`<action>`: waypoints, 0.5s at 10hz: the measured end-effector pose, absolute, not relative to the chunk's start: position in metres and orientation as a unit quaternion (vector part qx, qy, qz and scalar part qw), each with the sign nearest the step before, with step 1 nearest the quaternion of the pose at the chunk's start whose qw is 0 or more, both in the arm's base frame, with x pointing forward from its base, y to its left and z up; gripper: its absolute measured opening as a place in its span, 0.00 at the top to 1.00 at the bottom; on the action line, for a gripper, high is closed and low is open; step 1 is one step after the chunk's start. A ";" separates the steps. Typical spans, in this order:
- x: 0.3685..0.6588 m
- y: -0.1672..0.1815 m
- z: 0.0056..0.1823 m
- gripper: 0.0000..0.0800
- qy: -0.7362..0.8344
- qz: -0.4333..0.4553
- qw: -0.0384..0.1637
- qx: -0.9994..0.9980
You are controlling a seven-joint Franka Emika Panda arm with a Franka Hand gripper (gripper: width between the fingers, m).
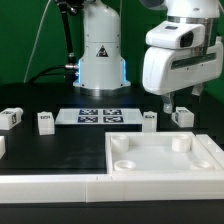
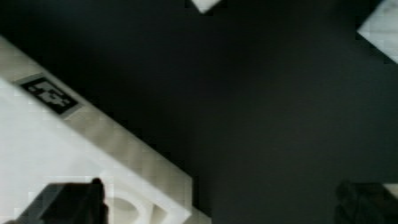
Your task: Assemble one leg
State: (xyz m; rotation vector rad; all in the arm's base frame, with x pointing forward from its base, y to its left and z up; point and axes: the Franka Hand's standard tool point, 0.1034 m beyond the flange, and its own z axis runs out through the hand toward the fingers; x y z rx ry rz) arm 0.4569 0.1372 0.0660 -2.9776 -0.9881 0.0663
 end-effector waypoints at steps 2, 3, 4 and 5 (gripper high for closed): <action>0.446 0.147 0.065 0.19 -0.207 0.020 0.010 -0.978; 0.441 0.149 0.067 0.19 -0.158 0.021 0.015 -0.987; 0.435 0.151 0.068 0.19 -0.128 0.023 0.017 -0.991; 0.434 0.152 0.068 0.19 -0.076 0.025 0.021 -0.997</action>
Offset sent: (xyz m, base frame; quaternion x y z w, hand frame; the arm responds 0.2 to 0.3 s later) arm -0.0262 0.0053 0.0084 0.0095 0.0082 0.1789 0.9838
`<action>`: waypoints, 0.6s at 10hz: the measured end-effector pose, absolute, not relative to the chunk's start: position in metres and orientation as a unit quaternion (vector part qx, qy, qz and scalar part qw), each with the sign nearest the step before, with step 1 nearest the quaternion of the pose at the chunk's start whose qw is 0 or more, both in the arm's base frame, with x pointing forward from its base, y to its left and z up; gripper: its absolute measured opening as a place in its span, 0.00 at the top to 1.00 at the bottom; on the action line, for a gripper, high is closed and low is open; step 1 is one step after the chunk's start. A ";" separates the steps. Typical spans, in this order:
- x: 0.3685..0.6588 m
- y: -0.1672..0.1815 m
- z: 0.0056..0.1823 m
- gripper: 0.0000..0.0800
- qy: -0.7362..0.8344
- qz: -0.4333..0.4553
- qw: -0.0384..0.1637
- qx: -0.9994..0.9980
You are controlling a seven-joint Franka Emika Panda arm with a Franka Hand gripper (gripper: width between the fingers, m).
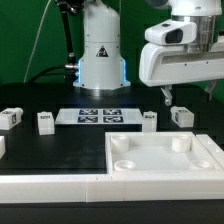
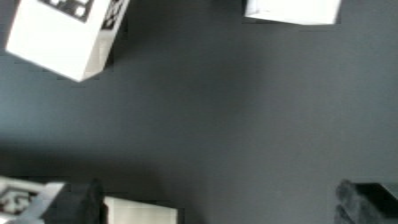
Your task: Assemble one leg
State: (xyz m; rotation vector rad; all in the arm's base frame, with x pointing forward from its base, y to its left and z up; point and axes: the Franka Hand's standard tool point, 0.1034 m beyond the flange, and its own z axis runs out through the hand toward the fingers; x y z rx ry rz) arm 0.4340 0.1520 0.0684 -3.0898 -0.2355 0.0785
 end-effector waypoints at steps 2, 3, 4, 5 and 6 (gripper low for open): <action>0.434 0.153 0.068 0.19 -0.067 0.027 0.022 -0.997; 0.432 0.152 0.068 0.19 -0.067 0.037 0.020 -0.997; 0.432 0.152 0.067 0.19 -0.067 0.038 0.021 -0.997; 0.425 0.152 0.062 0.19 -0.063 0.062 0.020 -0.996; 0.414 0.155 0.061 0.19 -0.069 0.118 0.010 -0.991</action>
Offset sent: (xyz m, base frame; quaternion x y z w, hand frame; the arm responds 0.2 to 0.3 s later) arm 0.0000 0.0000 0.0000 0.0000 0.0000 0.0000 1.0000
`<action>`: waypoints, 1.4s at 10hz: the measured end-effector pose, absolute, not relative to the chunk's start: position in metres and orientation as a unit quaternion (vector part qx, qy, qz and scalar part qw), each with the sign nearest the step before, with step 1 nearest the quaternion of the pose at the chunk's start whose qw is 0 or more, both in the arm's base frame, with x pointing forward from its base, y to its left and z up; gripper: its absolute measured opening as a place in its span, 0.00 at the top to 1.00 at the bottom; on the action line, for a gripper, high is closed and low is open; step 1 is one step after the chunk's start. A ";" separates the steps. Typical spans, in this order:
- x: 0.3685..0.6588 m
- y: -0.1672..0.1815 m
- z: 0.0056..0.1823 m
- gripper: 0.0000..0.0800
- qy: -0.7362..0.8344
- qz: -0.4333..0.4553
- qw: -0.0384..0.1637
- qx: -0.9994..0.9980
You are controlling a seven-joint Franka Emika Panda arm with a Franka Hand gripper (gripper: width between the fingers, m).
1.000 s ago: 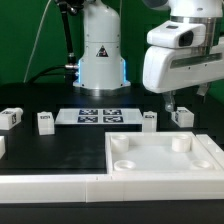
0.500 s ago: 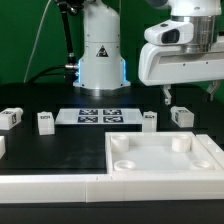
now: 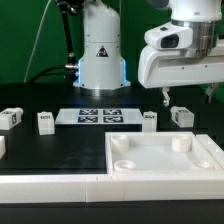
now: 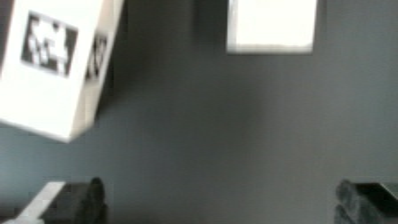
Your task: Assemble one leg
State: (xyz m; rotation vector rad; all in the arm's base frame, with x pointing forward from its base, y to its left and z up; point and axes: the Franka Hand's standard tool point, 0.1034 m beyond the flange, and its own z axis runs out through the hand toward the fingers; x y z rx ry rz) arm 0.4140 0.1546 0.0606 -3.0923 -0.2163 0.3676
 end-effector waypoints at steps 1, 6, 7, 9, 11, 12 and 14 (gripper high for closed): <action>0.413 0.158 0.059 0.19 -0.076 0.157 0.006 -0.985; 0.393 0.157 0.047 0.19 -0.077 0.330 -0.016 -0.941; 0.390 0.156 0.047 0.19 -0.077 0.376 -0.021 -0.923; 0.384 0.161 0.042 0.19 -0.052 0.444 -0.026 -0.894; 0.375 0.167 0.032 0.19 -0.057 0.467 -0.027 -0.882; 0.370 0.169 0.031 0.19 -0.060 0.468 -0.027 -0.881; 0.356 0.167 0.017 0.19 -0.061 0.468 -0.027 -0.881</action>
Offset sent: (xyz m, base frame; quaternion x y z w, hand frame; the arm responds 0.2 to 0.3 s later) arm -0.0174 0.0083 -0.0163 0.0170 -0.1986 0.0179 0.9798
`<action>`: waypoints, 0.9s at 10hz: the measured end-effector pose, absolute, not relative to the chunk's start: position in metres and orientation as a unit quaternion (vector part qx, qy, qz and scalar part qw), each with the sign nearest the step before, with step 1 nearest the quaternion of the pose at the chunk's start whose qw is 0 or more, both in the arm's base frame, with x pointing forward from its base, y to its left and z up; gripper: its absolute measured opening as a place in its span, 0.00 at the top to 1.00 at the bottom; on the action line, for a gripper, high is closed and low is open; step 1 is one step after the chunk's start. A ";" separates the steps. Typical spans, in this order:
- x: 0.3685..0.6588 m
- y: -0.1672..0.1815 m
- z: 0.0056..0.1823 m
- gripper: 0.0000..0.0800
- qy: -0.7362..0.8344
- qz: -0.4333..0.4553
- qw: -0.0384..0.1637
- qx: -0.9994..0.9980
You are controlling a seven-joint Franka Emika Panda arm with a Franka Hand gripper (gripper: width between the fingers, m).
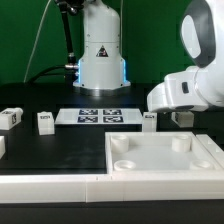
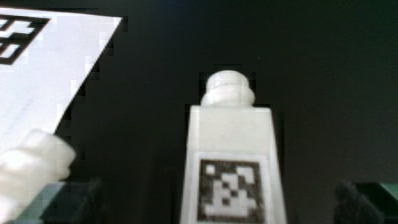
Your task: Assemble one leg
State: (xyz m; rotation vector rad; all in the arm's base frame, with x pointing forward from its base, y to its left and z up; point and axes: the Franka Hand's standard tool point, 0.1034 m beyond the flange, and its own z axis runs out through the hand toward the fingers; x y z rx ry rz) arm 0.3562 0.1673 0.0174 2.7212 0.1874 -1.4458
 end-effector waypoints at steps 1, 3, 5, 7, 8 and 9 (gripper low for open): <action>0.349 0.166 0.012 0.19 0.061 -0.466 0.027 0.882; 0.342 0.166 0.007 0.19 0.062 -0.463 0.028 0.884; 0.341 0.167 0.006 0.19 0.064 -0.464 0.028 0.883; 0.341 0.167 0.006 0.33 0.064 -0.464 0.029 0.883; 0.341 0.167 0.006 0.51 0.064 -0.464 0.029 0.883; 0.341 0.167 0.006 0.51 0.064 -0.464 0.029 0.883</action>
Offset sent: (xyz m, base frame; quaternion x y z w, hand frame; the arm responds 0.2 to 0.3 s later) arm -0.0072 0.0009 -0.0147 -0.0136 0.0200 0.0031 0.9997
